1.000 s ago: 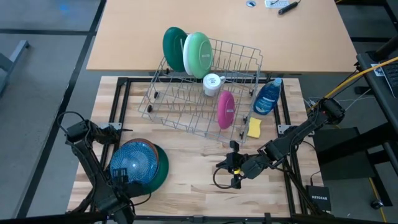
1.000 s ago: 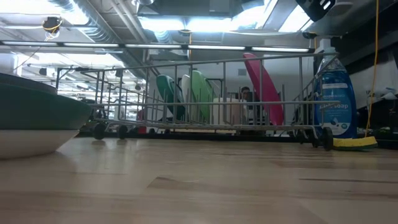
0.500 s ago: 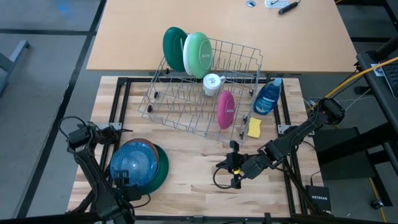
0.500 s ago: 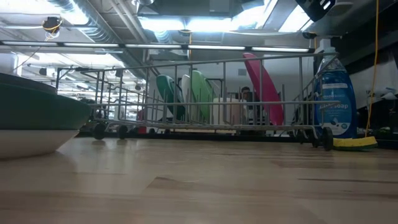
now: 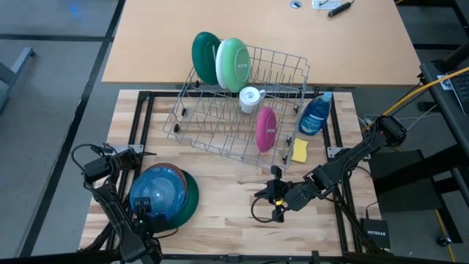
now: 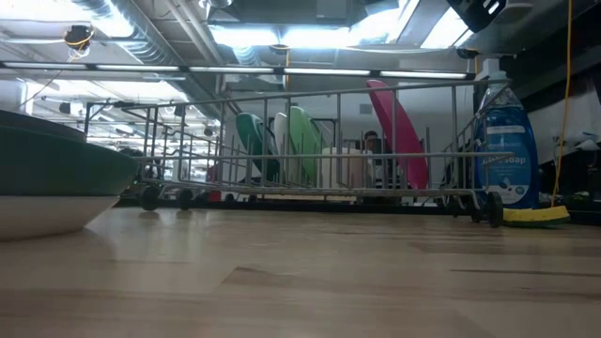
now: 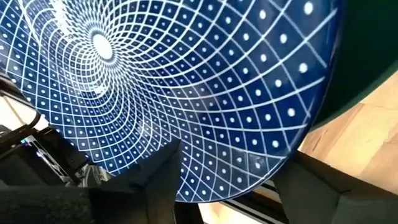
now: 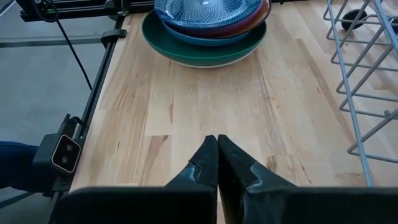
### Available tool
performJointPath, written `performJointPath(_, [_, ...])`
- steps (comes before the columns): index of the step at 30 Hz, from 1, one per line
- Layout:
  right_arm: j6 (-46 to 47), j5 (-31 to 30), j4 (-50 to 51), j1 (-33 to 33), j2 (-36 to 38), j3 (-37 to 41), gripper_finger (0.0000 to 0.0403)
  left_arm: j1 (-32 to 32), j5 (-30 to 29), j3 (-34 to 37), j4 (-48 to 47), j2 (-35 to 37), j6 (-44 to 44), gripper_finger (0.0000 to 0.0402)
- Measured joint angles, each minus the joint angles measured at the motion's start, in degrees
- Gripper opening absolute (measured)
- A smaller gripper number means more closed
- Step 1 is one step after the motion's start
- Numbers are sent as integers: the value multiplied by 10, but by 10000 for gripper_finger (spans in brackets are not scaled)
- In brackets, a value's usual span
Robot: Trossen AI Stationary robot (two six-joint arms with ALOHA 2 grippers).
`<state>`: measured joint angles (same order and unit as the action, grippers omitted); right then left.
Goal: Sort dishes
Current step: Put the blue patterned plate in the dish rack
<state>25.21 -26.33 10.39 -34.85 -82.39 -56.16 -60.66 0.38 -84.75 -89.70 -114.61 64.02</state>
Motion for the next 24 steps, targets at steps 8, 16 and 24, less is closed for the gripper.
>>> performJointPath(8, [0, 0, 0, 0, 0, 0, 1, 0, -7, 0, 0, 0, -20, 114])
performJointPath(16, [0, 0, 0, 0, 0, 0, 1, 0, -19, -1, -12, 0, -9, 18])
performJointPath(24, [0, 0, 0, 0, 0, 0, 1, 0, -16, -4, -13, 1, 39, 9])
